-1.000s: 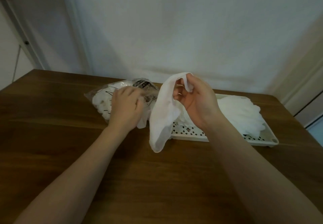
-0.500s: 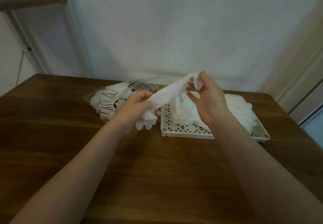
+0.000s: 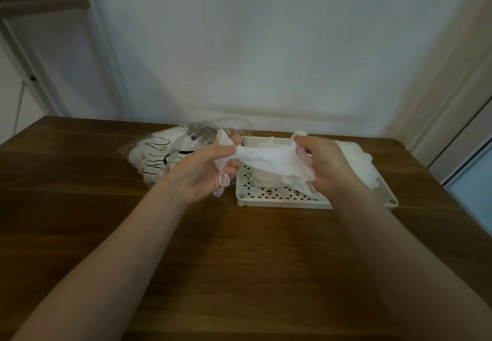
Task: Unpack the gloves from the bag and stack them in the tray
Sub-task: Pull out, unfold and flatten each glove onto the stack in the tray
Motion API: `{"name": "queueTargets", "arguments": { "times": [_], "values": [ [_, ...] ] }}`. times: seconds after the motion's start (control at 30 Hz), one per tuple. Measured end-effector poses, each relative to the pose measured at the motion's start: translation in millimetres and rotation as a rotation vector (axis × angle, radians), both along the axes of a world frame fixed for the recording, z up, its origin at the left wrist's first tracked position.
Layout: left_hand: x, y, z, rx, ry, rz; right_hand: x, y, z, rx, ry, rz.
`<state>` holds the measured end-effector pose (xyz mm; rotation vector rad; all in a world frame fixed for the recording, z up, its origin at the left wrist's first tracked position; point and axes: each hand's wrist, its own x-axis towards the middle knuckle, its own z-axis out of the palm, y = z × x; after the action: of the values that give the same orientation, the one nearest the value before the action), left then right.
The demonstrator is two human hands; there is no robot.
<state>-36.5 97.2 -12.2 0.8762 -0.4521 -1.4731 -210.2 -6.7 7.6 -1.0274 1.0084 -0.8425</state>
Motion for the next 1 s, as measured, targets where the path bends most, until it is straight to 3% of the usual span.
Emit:
{"name": "queueTargets", "arguments": {
  "times": [0.13,0.2,0.27,0.3,0.33,0.43,0.53,0.67,0.83,1.0],
  "values": [
    [-15,-11,6,0.102,-0.235,0.083,-10,-4,-5,-0.166,0.217,0.138],
    [-20,-14,10,0.098,-0.235,0.102,-14,-4,-6,-0.343,0.509,0.231],
    [-28,-18,14,0.07,-0.24,0.114,-18,-4,-8,-0.578,0.963,0.297],
    [-32,-19,17,0.054,-0.269,0.117,-17,-2,-8,-0.696,1.11,0.292],
    [-37,-22,20,0.043,-0.327,0.111,-19,-1,-7,-0.804,1.136,0.274],
    [-46,-26,26,0.027,-0.57,0.067,-16,4,-1,-0.99,0.847,0.287],
    [-51,-31,32,0.003,-0.646,0.008,-17,-2,1,-1.056,0.814,0.276],
    [-52,-36,36,-0.016,-0.803,0.083,-31,-15,0,-0.903,0.81,0.268],
    [-48,-49,39,-0.082,-0.739,0.128,-61,-38,11,-0.793,0.756,0.222],
    [-53,-66,42,-0.084,-0.801,0.15,-74,-53,8,-0.72,0.579,0.251]
  ]
}}
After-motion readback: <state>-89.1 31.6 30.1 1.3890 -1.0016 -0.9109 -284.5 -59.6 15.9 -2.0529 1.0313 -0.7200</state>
